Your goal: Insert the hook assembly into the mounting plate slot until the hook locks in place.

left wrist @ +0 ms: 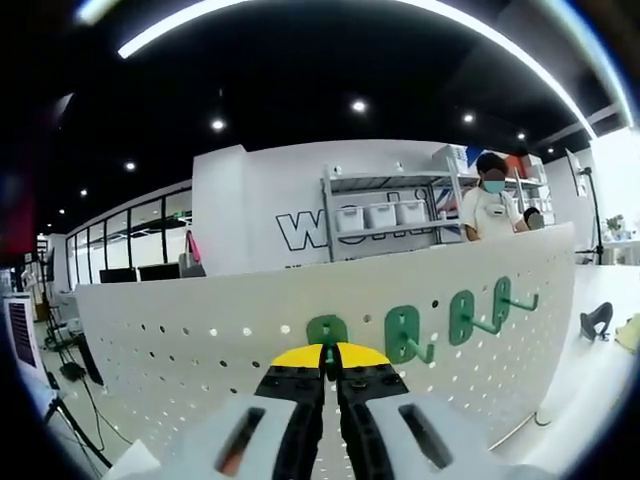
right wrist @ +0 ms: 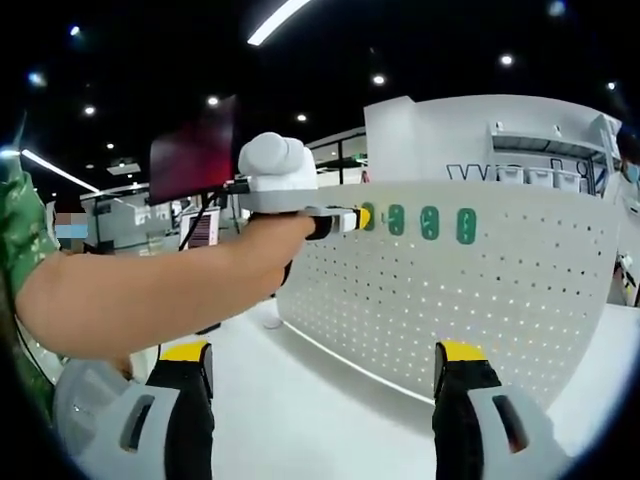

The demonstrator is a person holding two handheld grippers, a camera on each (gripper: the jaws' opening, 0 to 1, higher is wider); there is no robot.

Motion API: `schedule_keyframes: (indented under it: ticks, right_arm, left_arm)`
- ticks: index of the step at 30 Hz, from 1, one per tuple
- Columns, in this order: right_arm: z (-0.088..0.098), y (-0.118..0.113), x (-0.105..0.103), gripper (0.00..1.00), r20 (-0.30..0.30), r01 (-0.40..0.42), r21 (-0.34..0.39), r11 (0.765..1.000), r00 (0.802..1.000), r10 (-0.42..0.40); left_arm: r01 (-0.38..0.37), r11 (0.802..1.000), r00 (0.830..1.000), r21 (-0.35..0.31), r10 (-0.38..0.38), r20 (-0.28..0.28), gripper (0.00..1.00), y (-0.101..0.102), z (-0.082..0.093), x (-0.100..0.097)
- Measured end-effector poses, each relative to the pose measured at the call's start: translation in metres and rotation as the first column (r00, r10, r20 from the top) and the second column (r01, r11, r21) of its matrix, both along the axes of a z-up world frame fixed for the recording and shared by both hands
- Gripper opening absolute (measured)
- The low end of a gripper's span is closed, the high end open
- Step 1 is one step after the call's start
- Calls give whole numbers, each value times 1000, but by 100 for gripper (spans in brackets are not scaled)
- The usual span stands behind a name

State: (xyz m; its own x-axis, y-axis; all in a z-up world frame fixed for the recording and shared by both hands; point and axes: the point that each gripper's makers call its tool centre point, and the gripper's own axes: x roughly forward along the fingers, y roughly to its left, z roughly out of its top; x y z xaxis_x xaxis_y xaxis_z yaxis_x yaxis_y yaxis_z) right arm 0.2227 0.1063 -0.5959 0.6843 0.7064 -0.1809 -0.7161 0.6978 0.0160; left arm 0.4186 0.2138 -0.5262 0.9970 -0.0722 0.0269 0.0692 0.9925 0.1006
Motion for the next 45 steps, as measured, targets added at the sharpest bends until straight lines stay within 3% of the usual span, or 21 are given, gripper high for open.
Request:
schedule_keyframes:
  ticks: [21, 45]
  right_arm:
    - [-3, 3, 3, 93, -3, 5, -7, 1000, 1000, -5]
    - [1, 4, -3, 93, 7, 10, -8, 1000, 1000, -10]
  left_arm:
    - [12, 999, 1000, 34, -11, -11, 5, 0, -6, 3]
    - [48, 999, 998, 4, -47, -40, 18, -2, -15, -12]
